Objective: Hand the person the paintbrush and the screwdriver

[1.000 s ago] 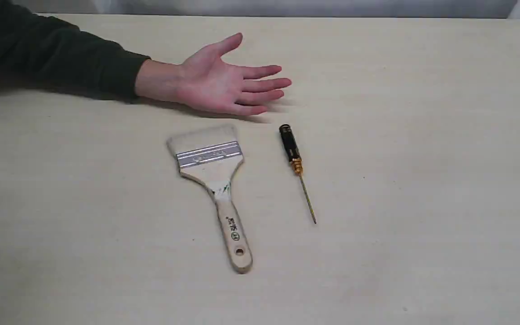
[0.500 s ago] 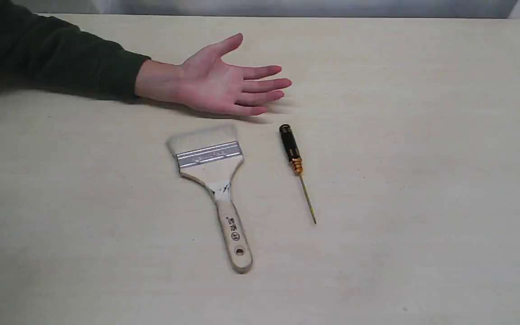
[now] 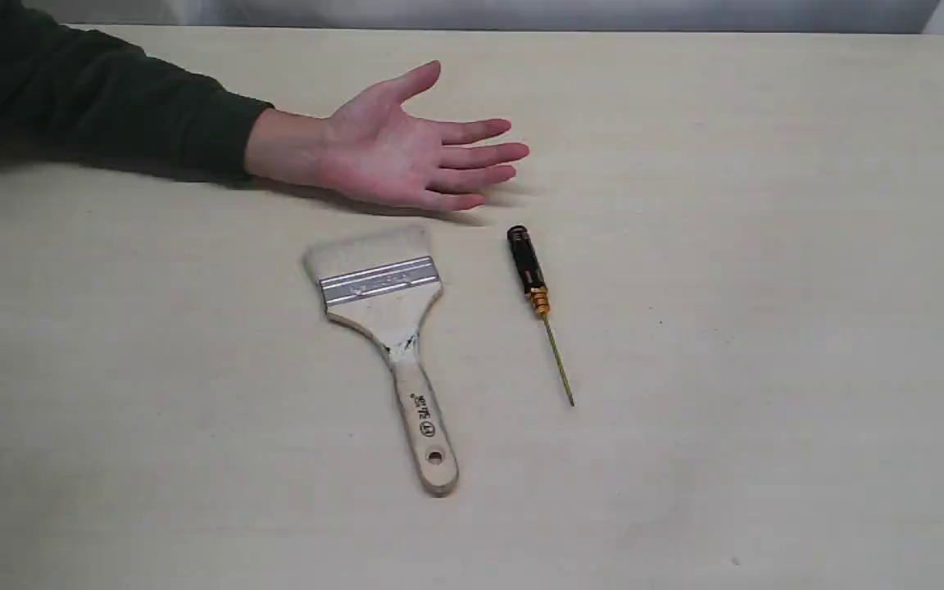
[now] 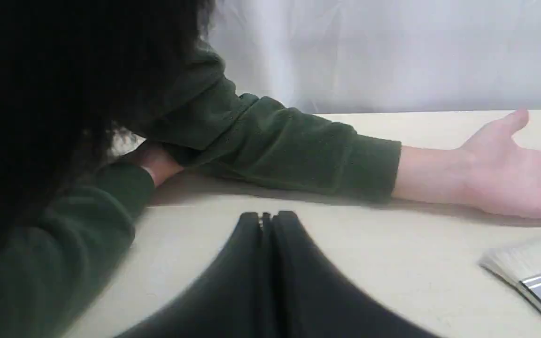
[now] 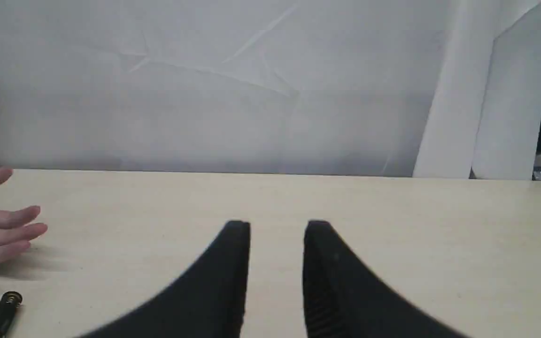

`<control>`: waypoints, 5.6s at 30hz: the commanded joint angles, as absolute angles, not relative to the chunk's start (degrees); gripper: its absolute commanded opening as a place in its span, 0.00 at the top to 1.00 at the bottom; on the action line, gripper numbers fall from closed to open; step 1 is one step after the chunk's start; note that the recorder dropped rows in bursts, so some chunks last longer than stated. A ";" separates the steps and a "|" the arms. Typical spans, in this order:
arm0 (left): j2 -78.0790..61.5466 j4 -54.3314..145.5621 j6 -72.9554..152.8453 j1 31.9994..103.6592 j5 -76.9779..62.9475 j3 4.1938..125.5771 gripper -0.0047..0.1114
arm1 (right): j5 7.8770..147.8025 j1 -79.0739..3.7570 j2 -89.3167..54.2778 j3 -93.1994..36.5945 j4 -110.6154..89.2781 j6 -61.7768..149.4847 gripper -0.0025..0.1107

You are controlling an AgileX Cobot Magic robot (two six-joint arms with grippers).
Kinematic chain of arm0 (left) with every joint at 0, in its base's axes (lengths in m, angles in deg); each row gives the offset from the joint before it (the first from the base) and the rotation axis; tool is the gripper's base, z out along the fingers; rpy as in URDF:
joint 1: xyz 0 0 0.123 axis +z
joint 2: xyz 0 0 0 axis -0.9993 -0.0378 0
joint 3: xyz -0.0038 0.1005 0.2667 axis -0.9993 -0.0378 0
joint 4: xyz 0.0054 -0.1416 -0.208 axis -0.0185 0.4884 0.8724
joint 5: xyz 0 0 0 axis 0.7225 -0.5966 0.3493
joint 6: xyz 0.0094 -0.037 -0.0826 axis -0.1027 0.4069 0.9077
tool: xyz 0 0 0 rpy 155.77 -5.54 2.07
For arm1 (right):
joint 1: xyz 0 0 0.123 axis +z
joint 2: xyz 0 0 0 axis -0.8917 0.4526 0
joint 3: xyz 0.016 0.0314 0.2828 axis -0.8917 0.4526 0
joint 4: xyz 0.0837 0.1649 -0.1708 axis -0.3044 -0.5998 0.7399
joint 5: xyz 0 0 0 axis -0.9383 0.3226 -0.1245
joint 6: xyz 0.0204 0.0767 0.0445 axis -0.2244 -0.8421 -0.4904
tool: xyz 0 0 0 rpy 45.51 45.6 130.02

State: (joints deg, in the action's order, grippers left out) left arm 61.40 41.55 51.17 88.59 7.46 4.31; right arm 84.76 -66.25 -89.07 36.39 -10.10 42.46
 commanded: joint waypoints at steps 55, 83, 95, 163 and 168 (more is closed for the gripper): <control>61.55 41.73 51.29 88.47 7.43 4.19 0.96 | 111.19 -66.28 -35.64 -10.89 -66.53 92.75 0.81; 61.55 41.73 51.29 88.47 7.13 4.19 0.96 | 104.73 -41.62 15.40 -30.06 -30.34 61.71 0.51; 61.55 41.56 51.29 88.47 7.26 4.19 0.96 | 106.36 -40.92 22.61 -32.95 -29.93 60.44 0.48; 61.55 41.57 51.29 88.47 7.27 4.19 0.96 | 117.58 -36.37 38.91 -74.71 -20.40 54.10 0.94; 61.55 41.57 51.29 88.47 7.27 4.19 0.96 | 122.04 -36.37 46.64 -81.93 -19.14 52.33 0.94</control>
State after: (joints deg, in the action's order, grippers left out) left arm 61.40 41.55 51.17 88.59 7.46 4.31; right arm 120.38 -36.24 45.05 -80.02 -19.84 52.87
